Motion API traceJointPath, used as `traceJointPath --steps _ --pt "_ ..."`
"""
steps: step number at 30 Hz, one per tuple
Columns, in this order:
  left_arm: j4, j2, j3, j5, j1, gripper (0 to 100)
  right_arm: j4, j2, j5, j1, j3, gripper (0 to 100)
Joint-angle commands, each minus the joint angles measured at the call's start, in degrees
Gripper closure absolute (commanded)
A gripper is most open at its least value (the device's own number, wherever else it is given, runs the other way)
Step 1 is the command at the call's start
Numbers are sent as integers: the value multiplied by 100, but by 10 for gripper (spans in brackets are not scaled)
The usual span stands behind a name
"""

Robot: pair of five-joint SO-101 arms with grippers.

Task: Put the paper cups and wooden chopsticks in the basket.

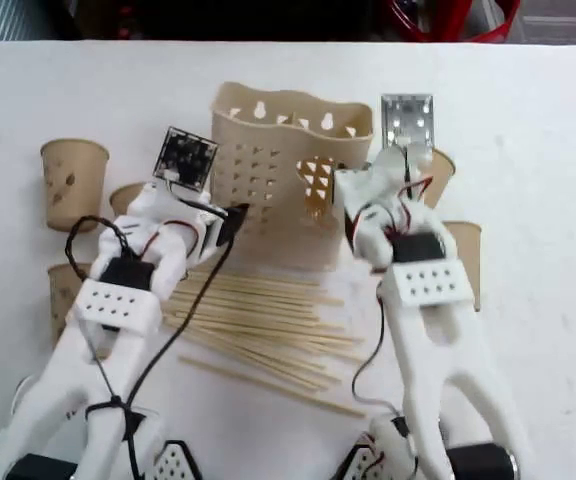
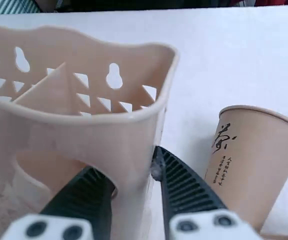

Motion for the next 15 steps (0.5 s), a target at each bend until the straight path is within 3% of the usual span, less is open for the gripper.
traceJointPath --steps 1,6,15 --pt "149 -145 -264 44 -66 694 -365 -224 18 -198 624 983" --pt "598 -1095 -62 44 -75 694 -338 -233 18 -453 818 983" --pt "2338 -3952 -220 -141 -84 695 -356 -233 9 -435 1081 983"
